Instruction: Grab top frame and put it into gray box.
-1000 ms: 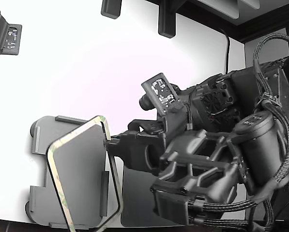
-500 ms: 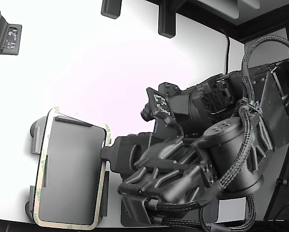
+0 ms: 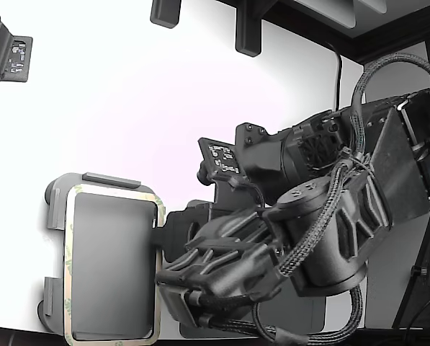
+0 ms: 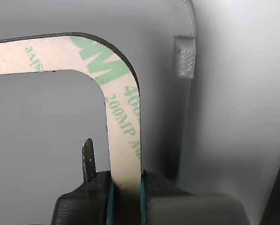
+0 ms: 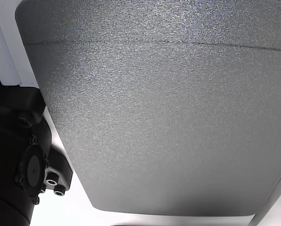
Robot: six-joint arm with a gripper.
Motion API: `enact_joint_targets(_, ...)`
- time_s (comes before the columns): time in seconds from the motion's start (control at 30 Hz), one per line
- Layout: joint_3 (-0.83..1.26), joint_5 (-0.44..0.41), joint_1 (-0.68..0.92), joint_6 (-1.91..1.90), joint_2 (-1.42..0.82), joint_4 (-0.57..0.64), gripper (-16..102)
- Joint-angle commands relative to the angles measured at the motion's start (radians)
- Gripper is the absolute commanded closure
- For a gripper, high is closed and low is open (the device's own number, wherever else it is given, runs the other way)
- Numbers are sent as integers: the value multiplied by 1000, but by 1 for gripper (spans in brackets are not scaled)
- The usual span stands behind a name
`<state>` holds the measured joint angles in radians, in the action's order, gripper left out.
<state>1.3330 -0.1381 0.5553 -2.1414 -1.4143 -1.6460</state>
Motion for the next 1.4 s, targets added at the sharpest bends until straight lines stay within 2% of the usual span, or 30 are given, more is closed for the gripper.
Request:
enact_joint_targets(0.0,-43,11,-28,-2,-2,-9,99)
enact_joint_targets(0.57,-46,83,-64,-3,21,-11,99)
enact_joint_targets(1.37,-11,91,-95,43,20,-12,99)
